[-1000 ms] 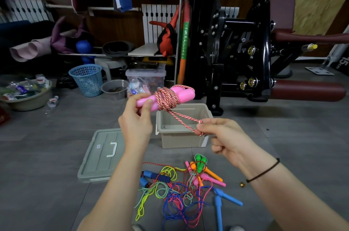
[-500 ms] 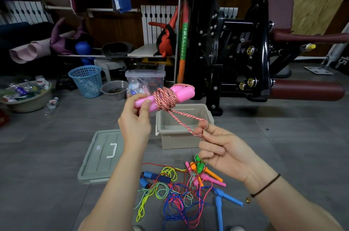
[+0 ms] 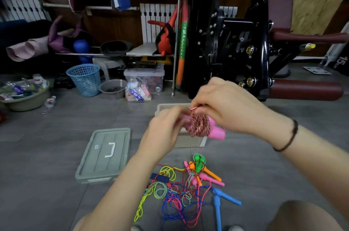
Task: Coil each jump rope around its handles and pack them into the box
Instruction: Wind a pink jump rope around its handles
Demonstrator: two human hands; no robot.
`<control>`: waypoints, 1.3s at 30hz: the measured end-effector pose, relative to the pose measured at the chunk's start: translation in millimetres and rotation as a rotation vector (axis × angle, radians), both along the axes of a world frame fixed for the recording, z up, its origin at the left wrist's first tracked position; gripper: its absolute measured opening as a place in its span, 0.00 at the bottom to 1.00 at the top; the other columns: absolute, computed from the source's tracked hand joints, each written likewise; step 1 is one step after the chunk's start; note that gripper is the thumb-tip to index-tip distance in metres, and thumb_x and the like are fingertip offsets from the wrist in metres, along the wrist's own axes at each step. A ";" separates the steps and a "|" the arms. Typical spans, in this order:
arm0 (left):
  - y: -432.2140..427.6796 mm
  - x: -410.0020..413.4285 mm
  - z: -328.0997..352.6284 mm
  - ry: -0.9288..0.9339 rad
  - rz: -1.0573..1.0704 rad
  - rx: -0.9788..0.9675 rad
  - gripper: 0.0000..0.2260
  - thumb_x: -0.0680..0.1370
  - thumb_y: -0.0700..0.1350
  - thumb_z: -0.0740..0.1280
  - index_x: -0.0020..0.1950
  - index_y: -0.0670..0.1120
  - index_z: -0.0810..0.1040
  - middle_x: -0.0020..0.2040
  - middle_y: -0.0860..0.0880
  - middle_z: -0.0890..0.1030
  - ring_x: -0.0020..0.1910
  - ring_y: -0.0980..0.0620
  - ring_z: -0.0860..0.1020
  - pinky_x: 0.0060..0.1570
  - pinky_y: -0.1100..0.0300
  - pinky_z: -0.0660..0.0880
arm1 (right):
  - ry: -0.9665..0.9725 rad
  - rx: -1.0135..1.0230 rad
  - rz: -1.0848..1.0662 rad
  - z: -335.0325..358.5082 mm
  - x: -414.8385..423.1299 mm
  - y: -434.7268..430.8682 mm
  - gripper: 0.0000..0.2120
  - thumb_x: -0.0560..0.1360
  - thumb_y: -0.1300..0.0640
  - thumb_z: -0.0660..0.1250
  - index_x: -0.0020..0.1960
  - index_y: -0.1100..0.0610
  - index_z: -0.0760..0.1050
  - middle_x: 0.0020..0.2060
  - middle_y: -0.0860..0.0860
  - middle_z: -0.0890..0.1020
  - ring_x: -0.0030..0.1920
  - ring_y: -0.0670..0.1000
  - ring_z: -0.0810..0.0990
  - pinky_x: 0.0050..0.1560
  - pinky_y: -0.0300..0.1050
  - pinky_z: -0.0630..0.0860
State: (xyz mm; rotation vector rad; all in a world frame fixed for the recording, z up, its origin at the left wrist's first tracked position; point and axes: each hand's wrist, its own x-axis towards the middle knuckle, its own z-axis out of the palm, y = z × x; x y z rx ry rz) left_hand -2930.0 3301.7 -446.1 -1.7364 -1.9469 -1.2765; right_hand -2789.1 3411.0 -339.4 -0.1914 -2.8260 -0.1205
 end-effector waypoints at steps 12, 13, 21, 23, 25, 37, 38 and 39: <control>-2.8 7.7 2.1 -0.797 -0.252 0.093 0.12 0.72 0.49 0.71 0.50 0.60 0.72 0.45 0.52 0.83 0.45 0.51 0.81 0.46 0.56 0.78 | 0.451 -0.958 -0.095 -55.6 -25.5 -2.4 0.08 0.76 0.61 0.66 0.44 0.47 0.76 0.37 0.41 0.81 0.39 0.36 0.79 0.42 0.29 0.71; 0.4 9.9 0.0 -0.812 -0.187 0.127 0.11 0.73 0.48 0.71 0.50 0.62 0.74 0.48 0.53 0.83 0.47 0.51 0.81 0.45 0.58 0.77 | 0.533 -0.967 -0.163 -62.9 -28.9 -5.6 0.07 0.76 0.60 0.66 0.44 0.48 0.77 0.38 0.43 0.82 0.41 0.37 0.80 0.43 0.30 0.72; 15.1 29.2 -1.0 -1.264 0.071 0.213 0.06 0.77 0.50 0.67 0.50 0.50 0.78 0.49 0.47 0.83 0.48 0.53 0.81 0.56 0.50 0.77 | 0.696 -0.723 -0.339 -100.2 -52.2 -36.4 0.02 0.75 0.54 0.66 0.43 0.48 0.76 0.35 0.42 0.81 0.36 0.44 0.80 0.41 0.46 0.76; 15.8 24.3 0.1 -1.218 0.092 0.206 0.02 0.79 0.46 0.65 0.49 0.50 0.77 0.46 0.47 0.83 0.46 0.52 0.80 0.54 0.49 0.77 | 0.698 -0.791 -0.360 -99.0 -53.2 -35.0 0.02 0.73 0.52 0.68 0.43 0.49 0.80 0.35 0.43 0.83 0.37 0.42 0.81 0.42 0.45 0.78; 16.7 21.9 -0.3 -1.056 0.104 0.190 0.04 0.80 0.46 0.63 0.48 0.52 0.77 0.42 0.52 0.81 0.44 0.55 0.79 0.51 0.54 0.76 | 0.714 -0.923 -0.341 -92.2 -51.7 -32.0 0.03 0.72 0.56 0.70 0.44 0.49 0.83 0.36 0.43 0.84 0.39 0.40 0.82 0.44 0.38 0.77; 11.2 25.8 10.3 -1.040 0.168 0.324 0.16 0.74 0.59 0.63 0.35 0.48 0.76 0.32 0.47 0.78 0.36 0.50 0.74 0.45 0.40 0.74 | 1.041 -1.601 -0.241 -90.3 -62.8 -59.9 0.05 0.71 0.61 0.72 0.45 0.59 0.78 0.40 0.56 0.83 0.41 0.51 0.80 0.46 0.47 0.77; 11.3 25.1 10.7 -1.085 0.145 0.338 0.16 0.73 0.59 0.64 0.35 0.47 0.76 0.34 0.42 0.79 0.37 0.48 0.75 0.47 0.39 0.75 | 1.032 -1.633 -0.220 -90.3 -62.2 -59.8 0.04 0.71 0.61 0.72 0.43 0.60 0.77 0.38 0.55 0.82 0.39 0.51 0.79 0.45 0.47 0.75; 11.7 25.4 11.7 -1.137 0.121 0.348 0.16 0.72 0.58 0.65 0.35 0.46 0.77 0.38 0.39 0.81 0.39 0.45 0.77 0.50 0.37 0.76 | 1.008 -1.652 -0.207 -89.9 -61.3 -60.0 0.04 0.71 0.61 0.72 0.42 0.60 0.77 0.37 0.54 0.80 0.38 0.50 0.77 0.44 0.47 0.74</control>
